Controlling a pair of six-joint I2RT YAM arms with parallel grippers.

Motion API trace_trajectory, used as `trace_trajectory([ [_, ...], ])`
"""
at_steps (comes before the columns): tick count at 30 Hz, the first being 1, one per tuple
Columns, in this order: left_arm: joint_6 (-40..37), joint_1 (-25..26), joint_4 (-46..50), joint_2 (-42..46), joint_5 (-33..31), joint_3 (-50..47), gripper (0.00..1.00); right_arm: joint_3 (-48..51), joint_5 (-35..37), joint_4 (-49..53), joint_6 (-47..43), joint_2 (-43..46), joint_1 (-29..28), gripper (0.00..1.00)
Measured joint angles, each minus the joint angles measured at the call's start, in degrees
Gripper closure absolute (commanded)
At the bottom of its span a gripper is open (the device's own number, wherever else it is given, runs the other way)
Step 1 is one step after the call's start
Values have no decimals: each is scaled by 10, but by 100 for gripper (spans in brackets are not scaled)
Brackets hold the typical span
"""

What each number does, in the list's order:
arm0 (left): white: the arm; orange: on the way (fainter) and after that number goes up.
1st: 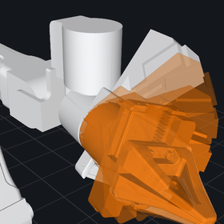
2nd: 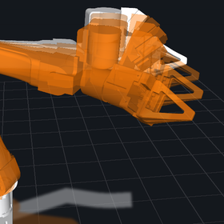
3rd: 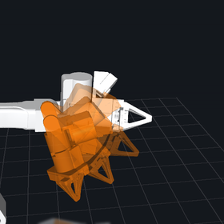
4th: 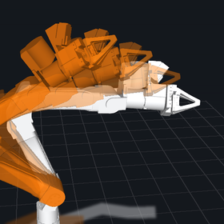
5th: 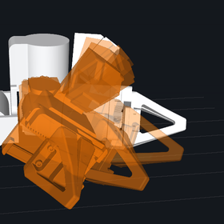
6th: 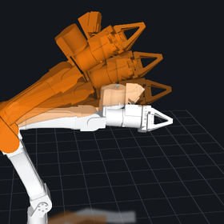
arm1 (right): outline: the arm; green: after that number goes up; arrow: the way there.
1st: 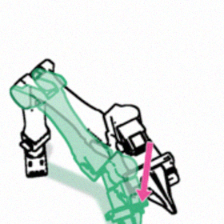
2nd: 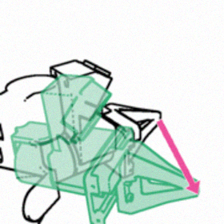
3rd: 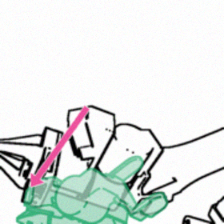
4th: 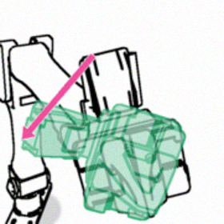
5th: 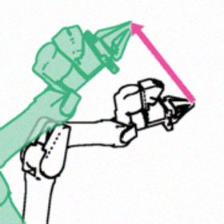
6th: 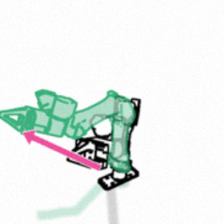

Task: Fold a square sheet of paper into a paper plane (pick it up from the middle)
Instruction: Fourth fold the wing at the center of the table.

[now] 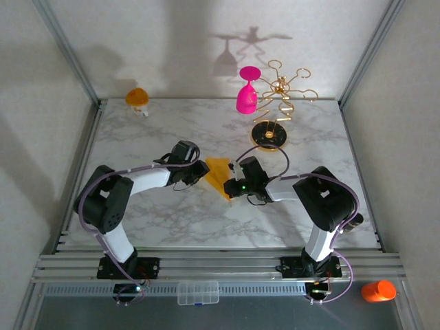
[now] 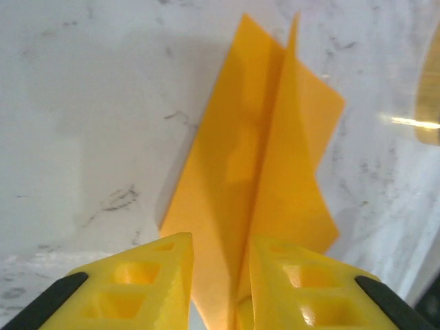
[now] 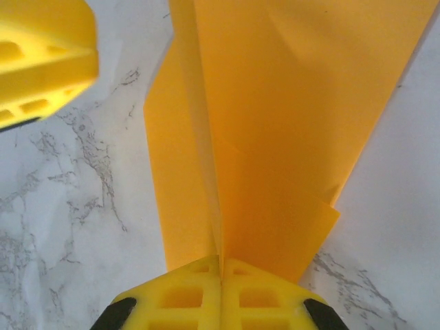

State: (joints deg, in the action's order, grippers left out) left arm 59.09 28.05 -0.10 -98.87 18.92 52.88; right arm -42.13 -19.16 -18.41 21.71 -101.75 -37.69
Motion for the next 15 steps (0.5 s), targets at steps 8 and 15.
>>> trace_trajectory([
  [8,9,6,-61,5,40,-20,81,16,-35,-26,17,-1,16,95],
  [15,7,19,-102,-27,77,-19,85,28,-75,-57,32,-9,35,95],
])
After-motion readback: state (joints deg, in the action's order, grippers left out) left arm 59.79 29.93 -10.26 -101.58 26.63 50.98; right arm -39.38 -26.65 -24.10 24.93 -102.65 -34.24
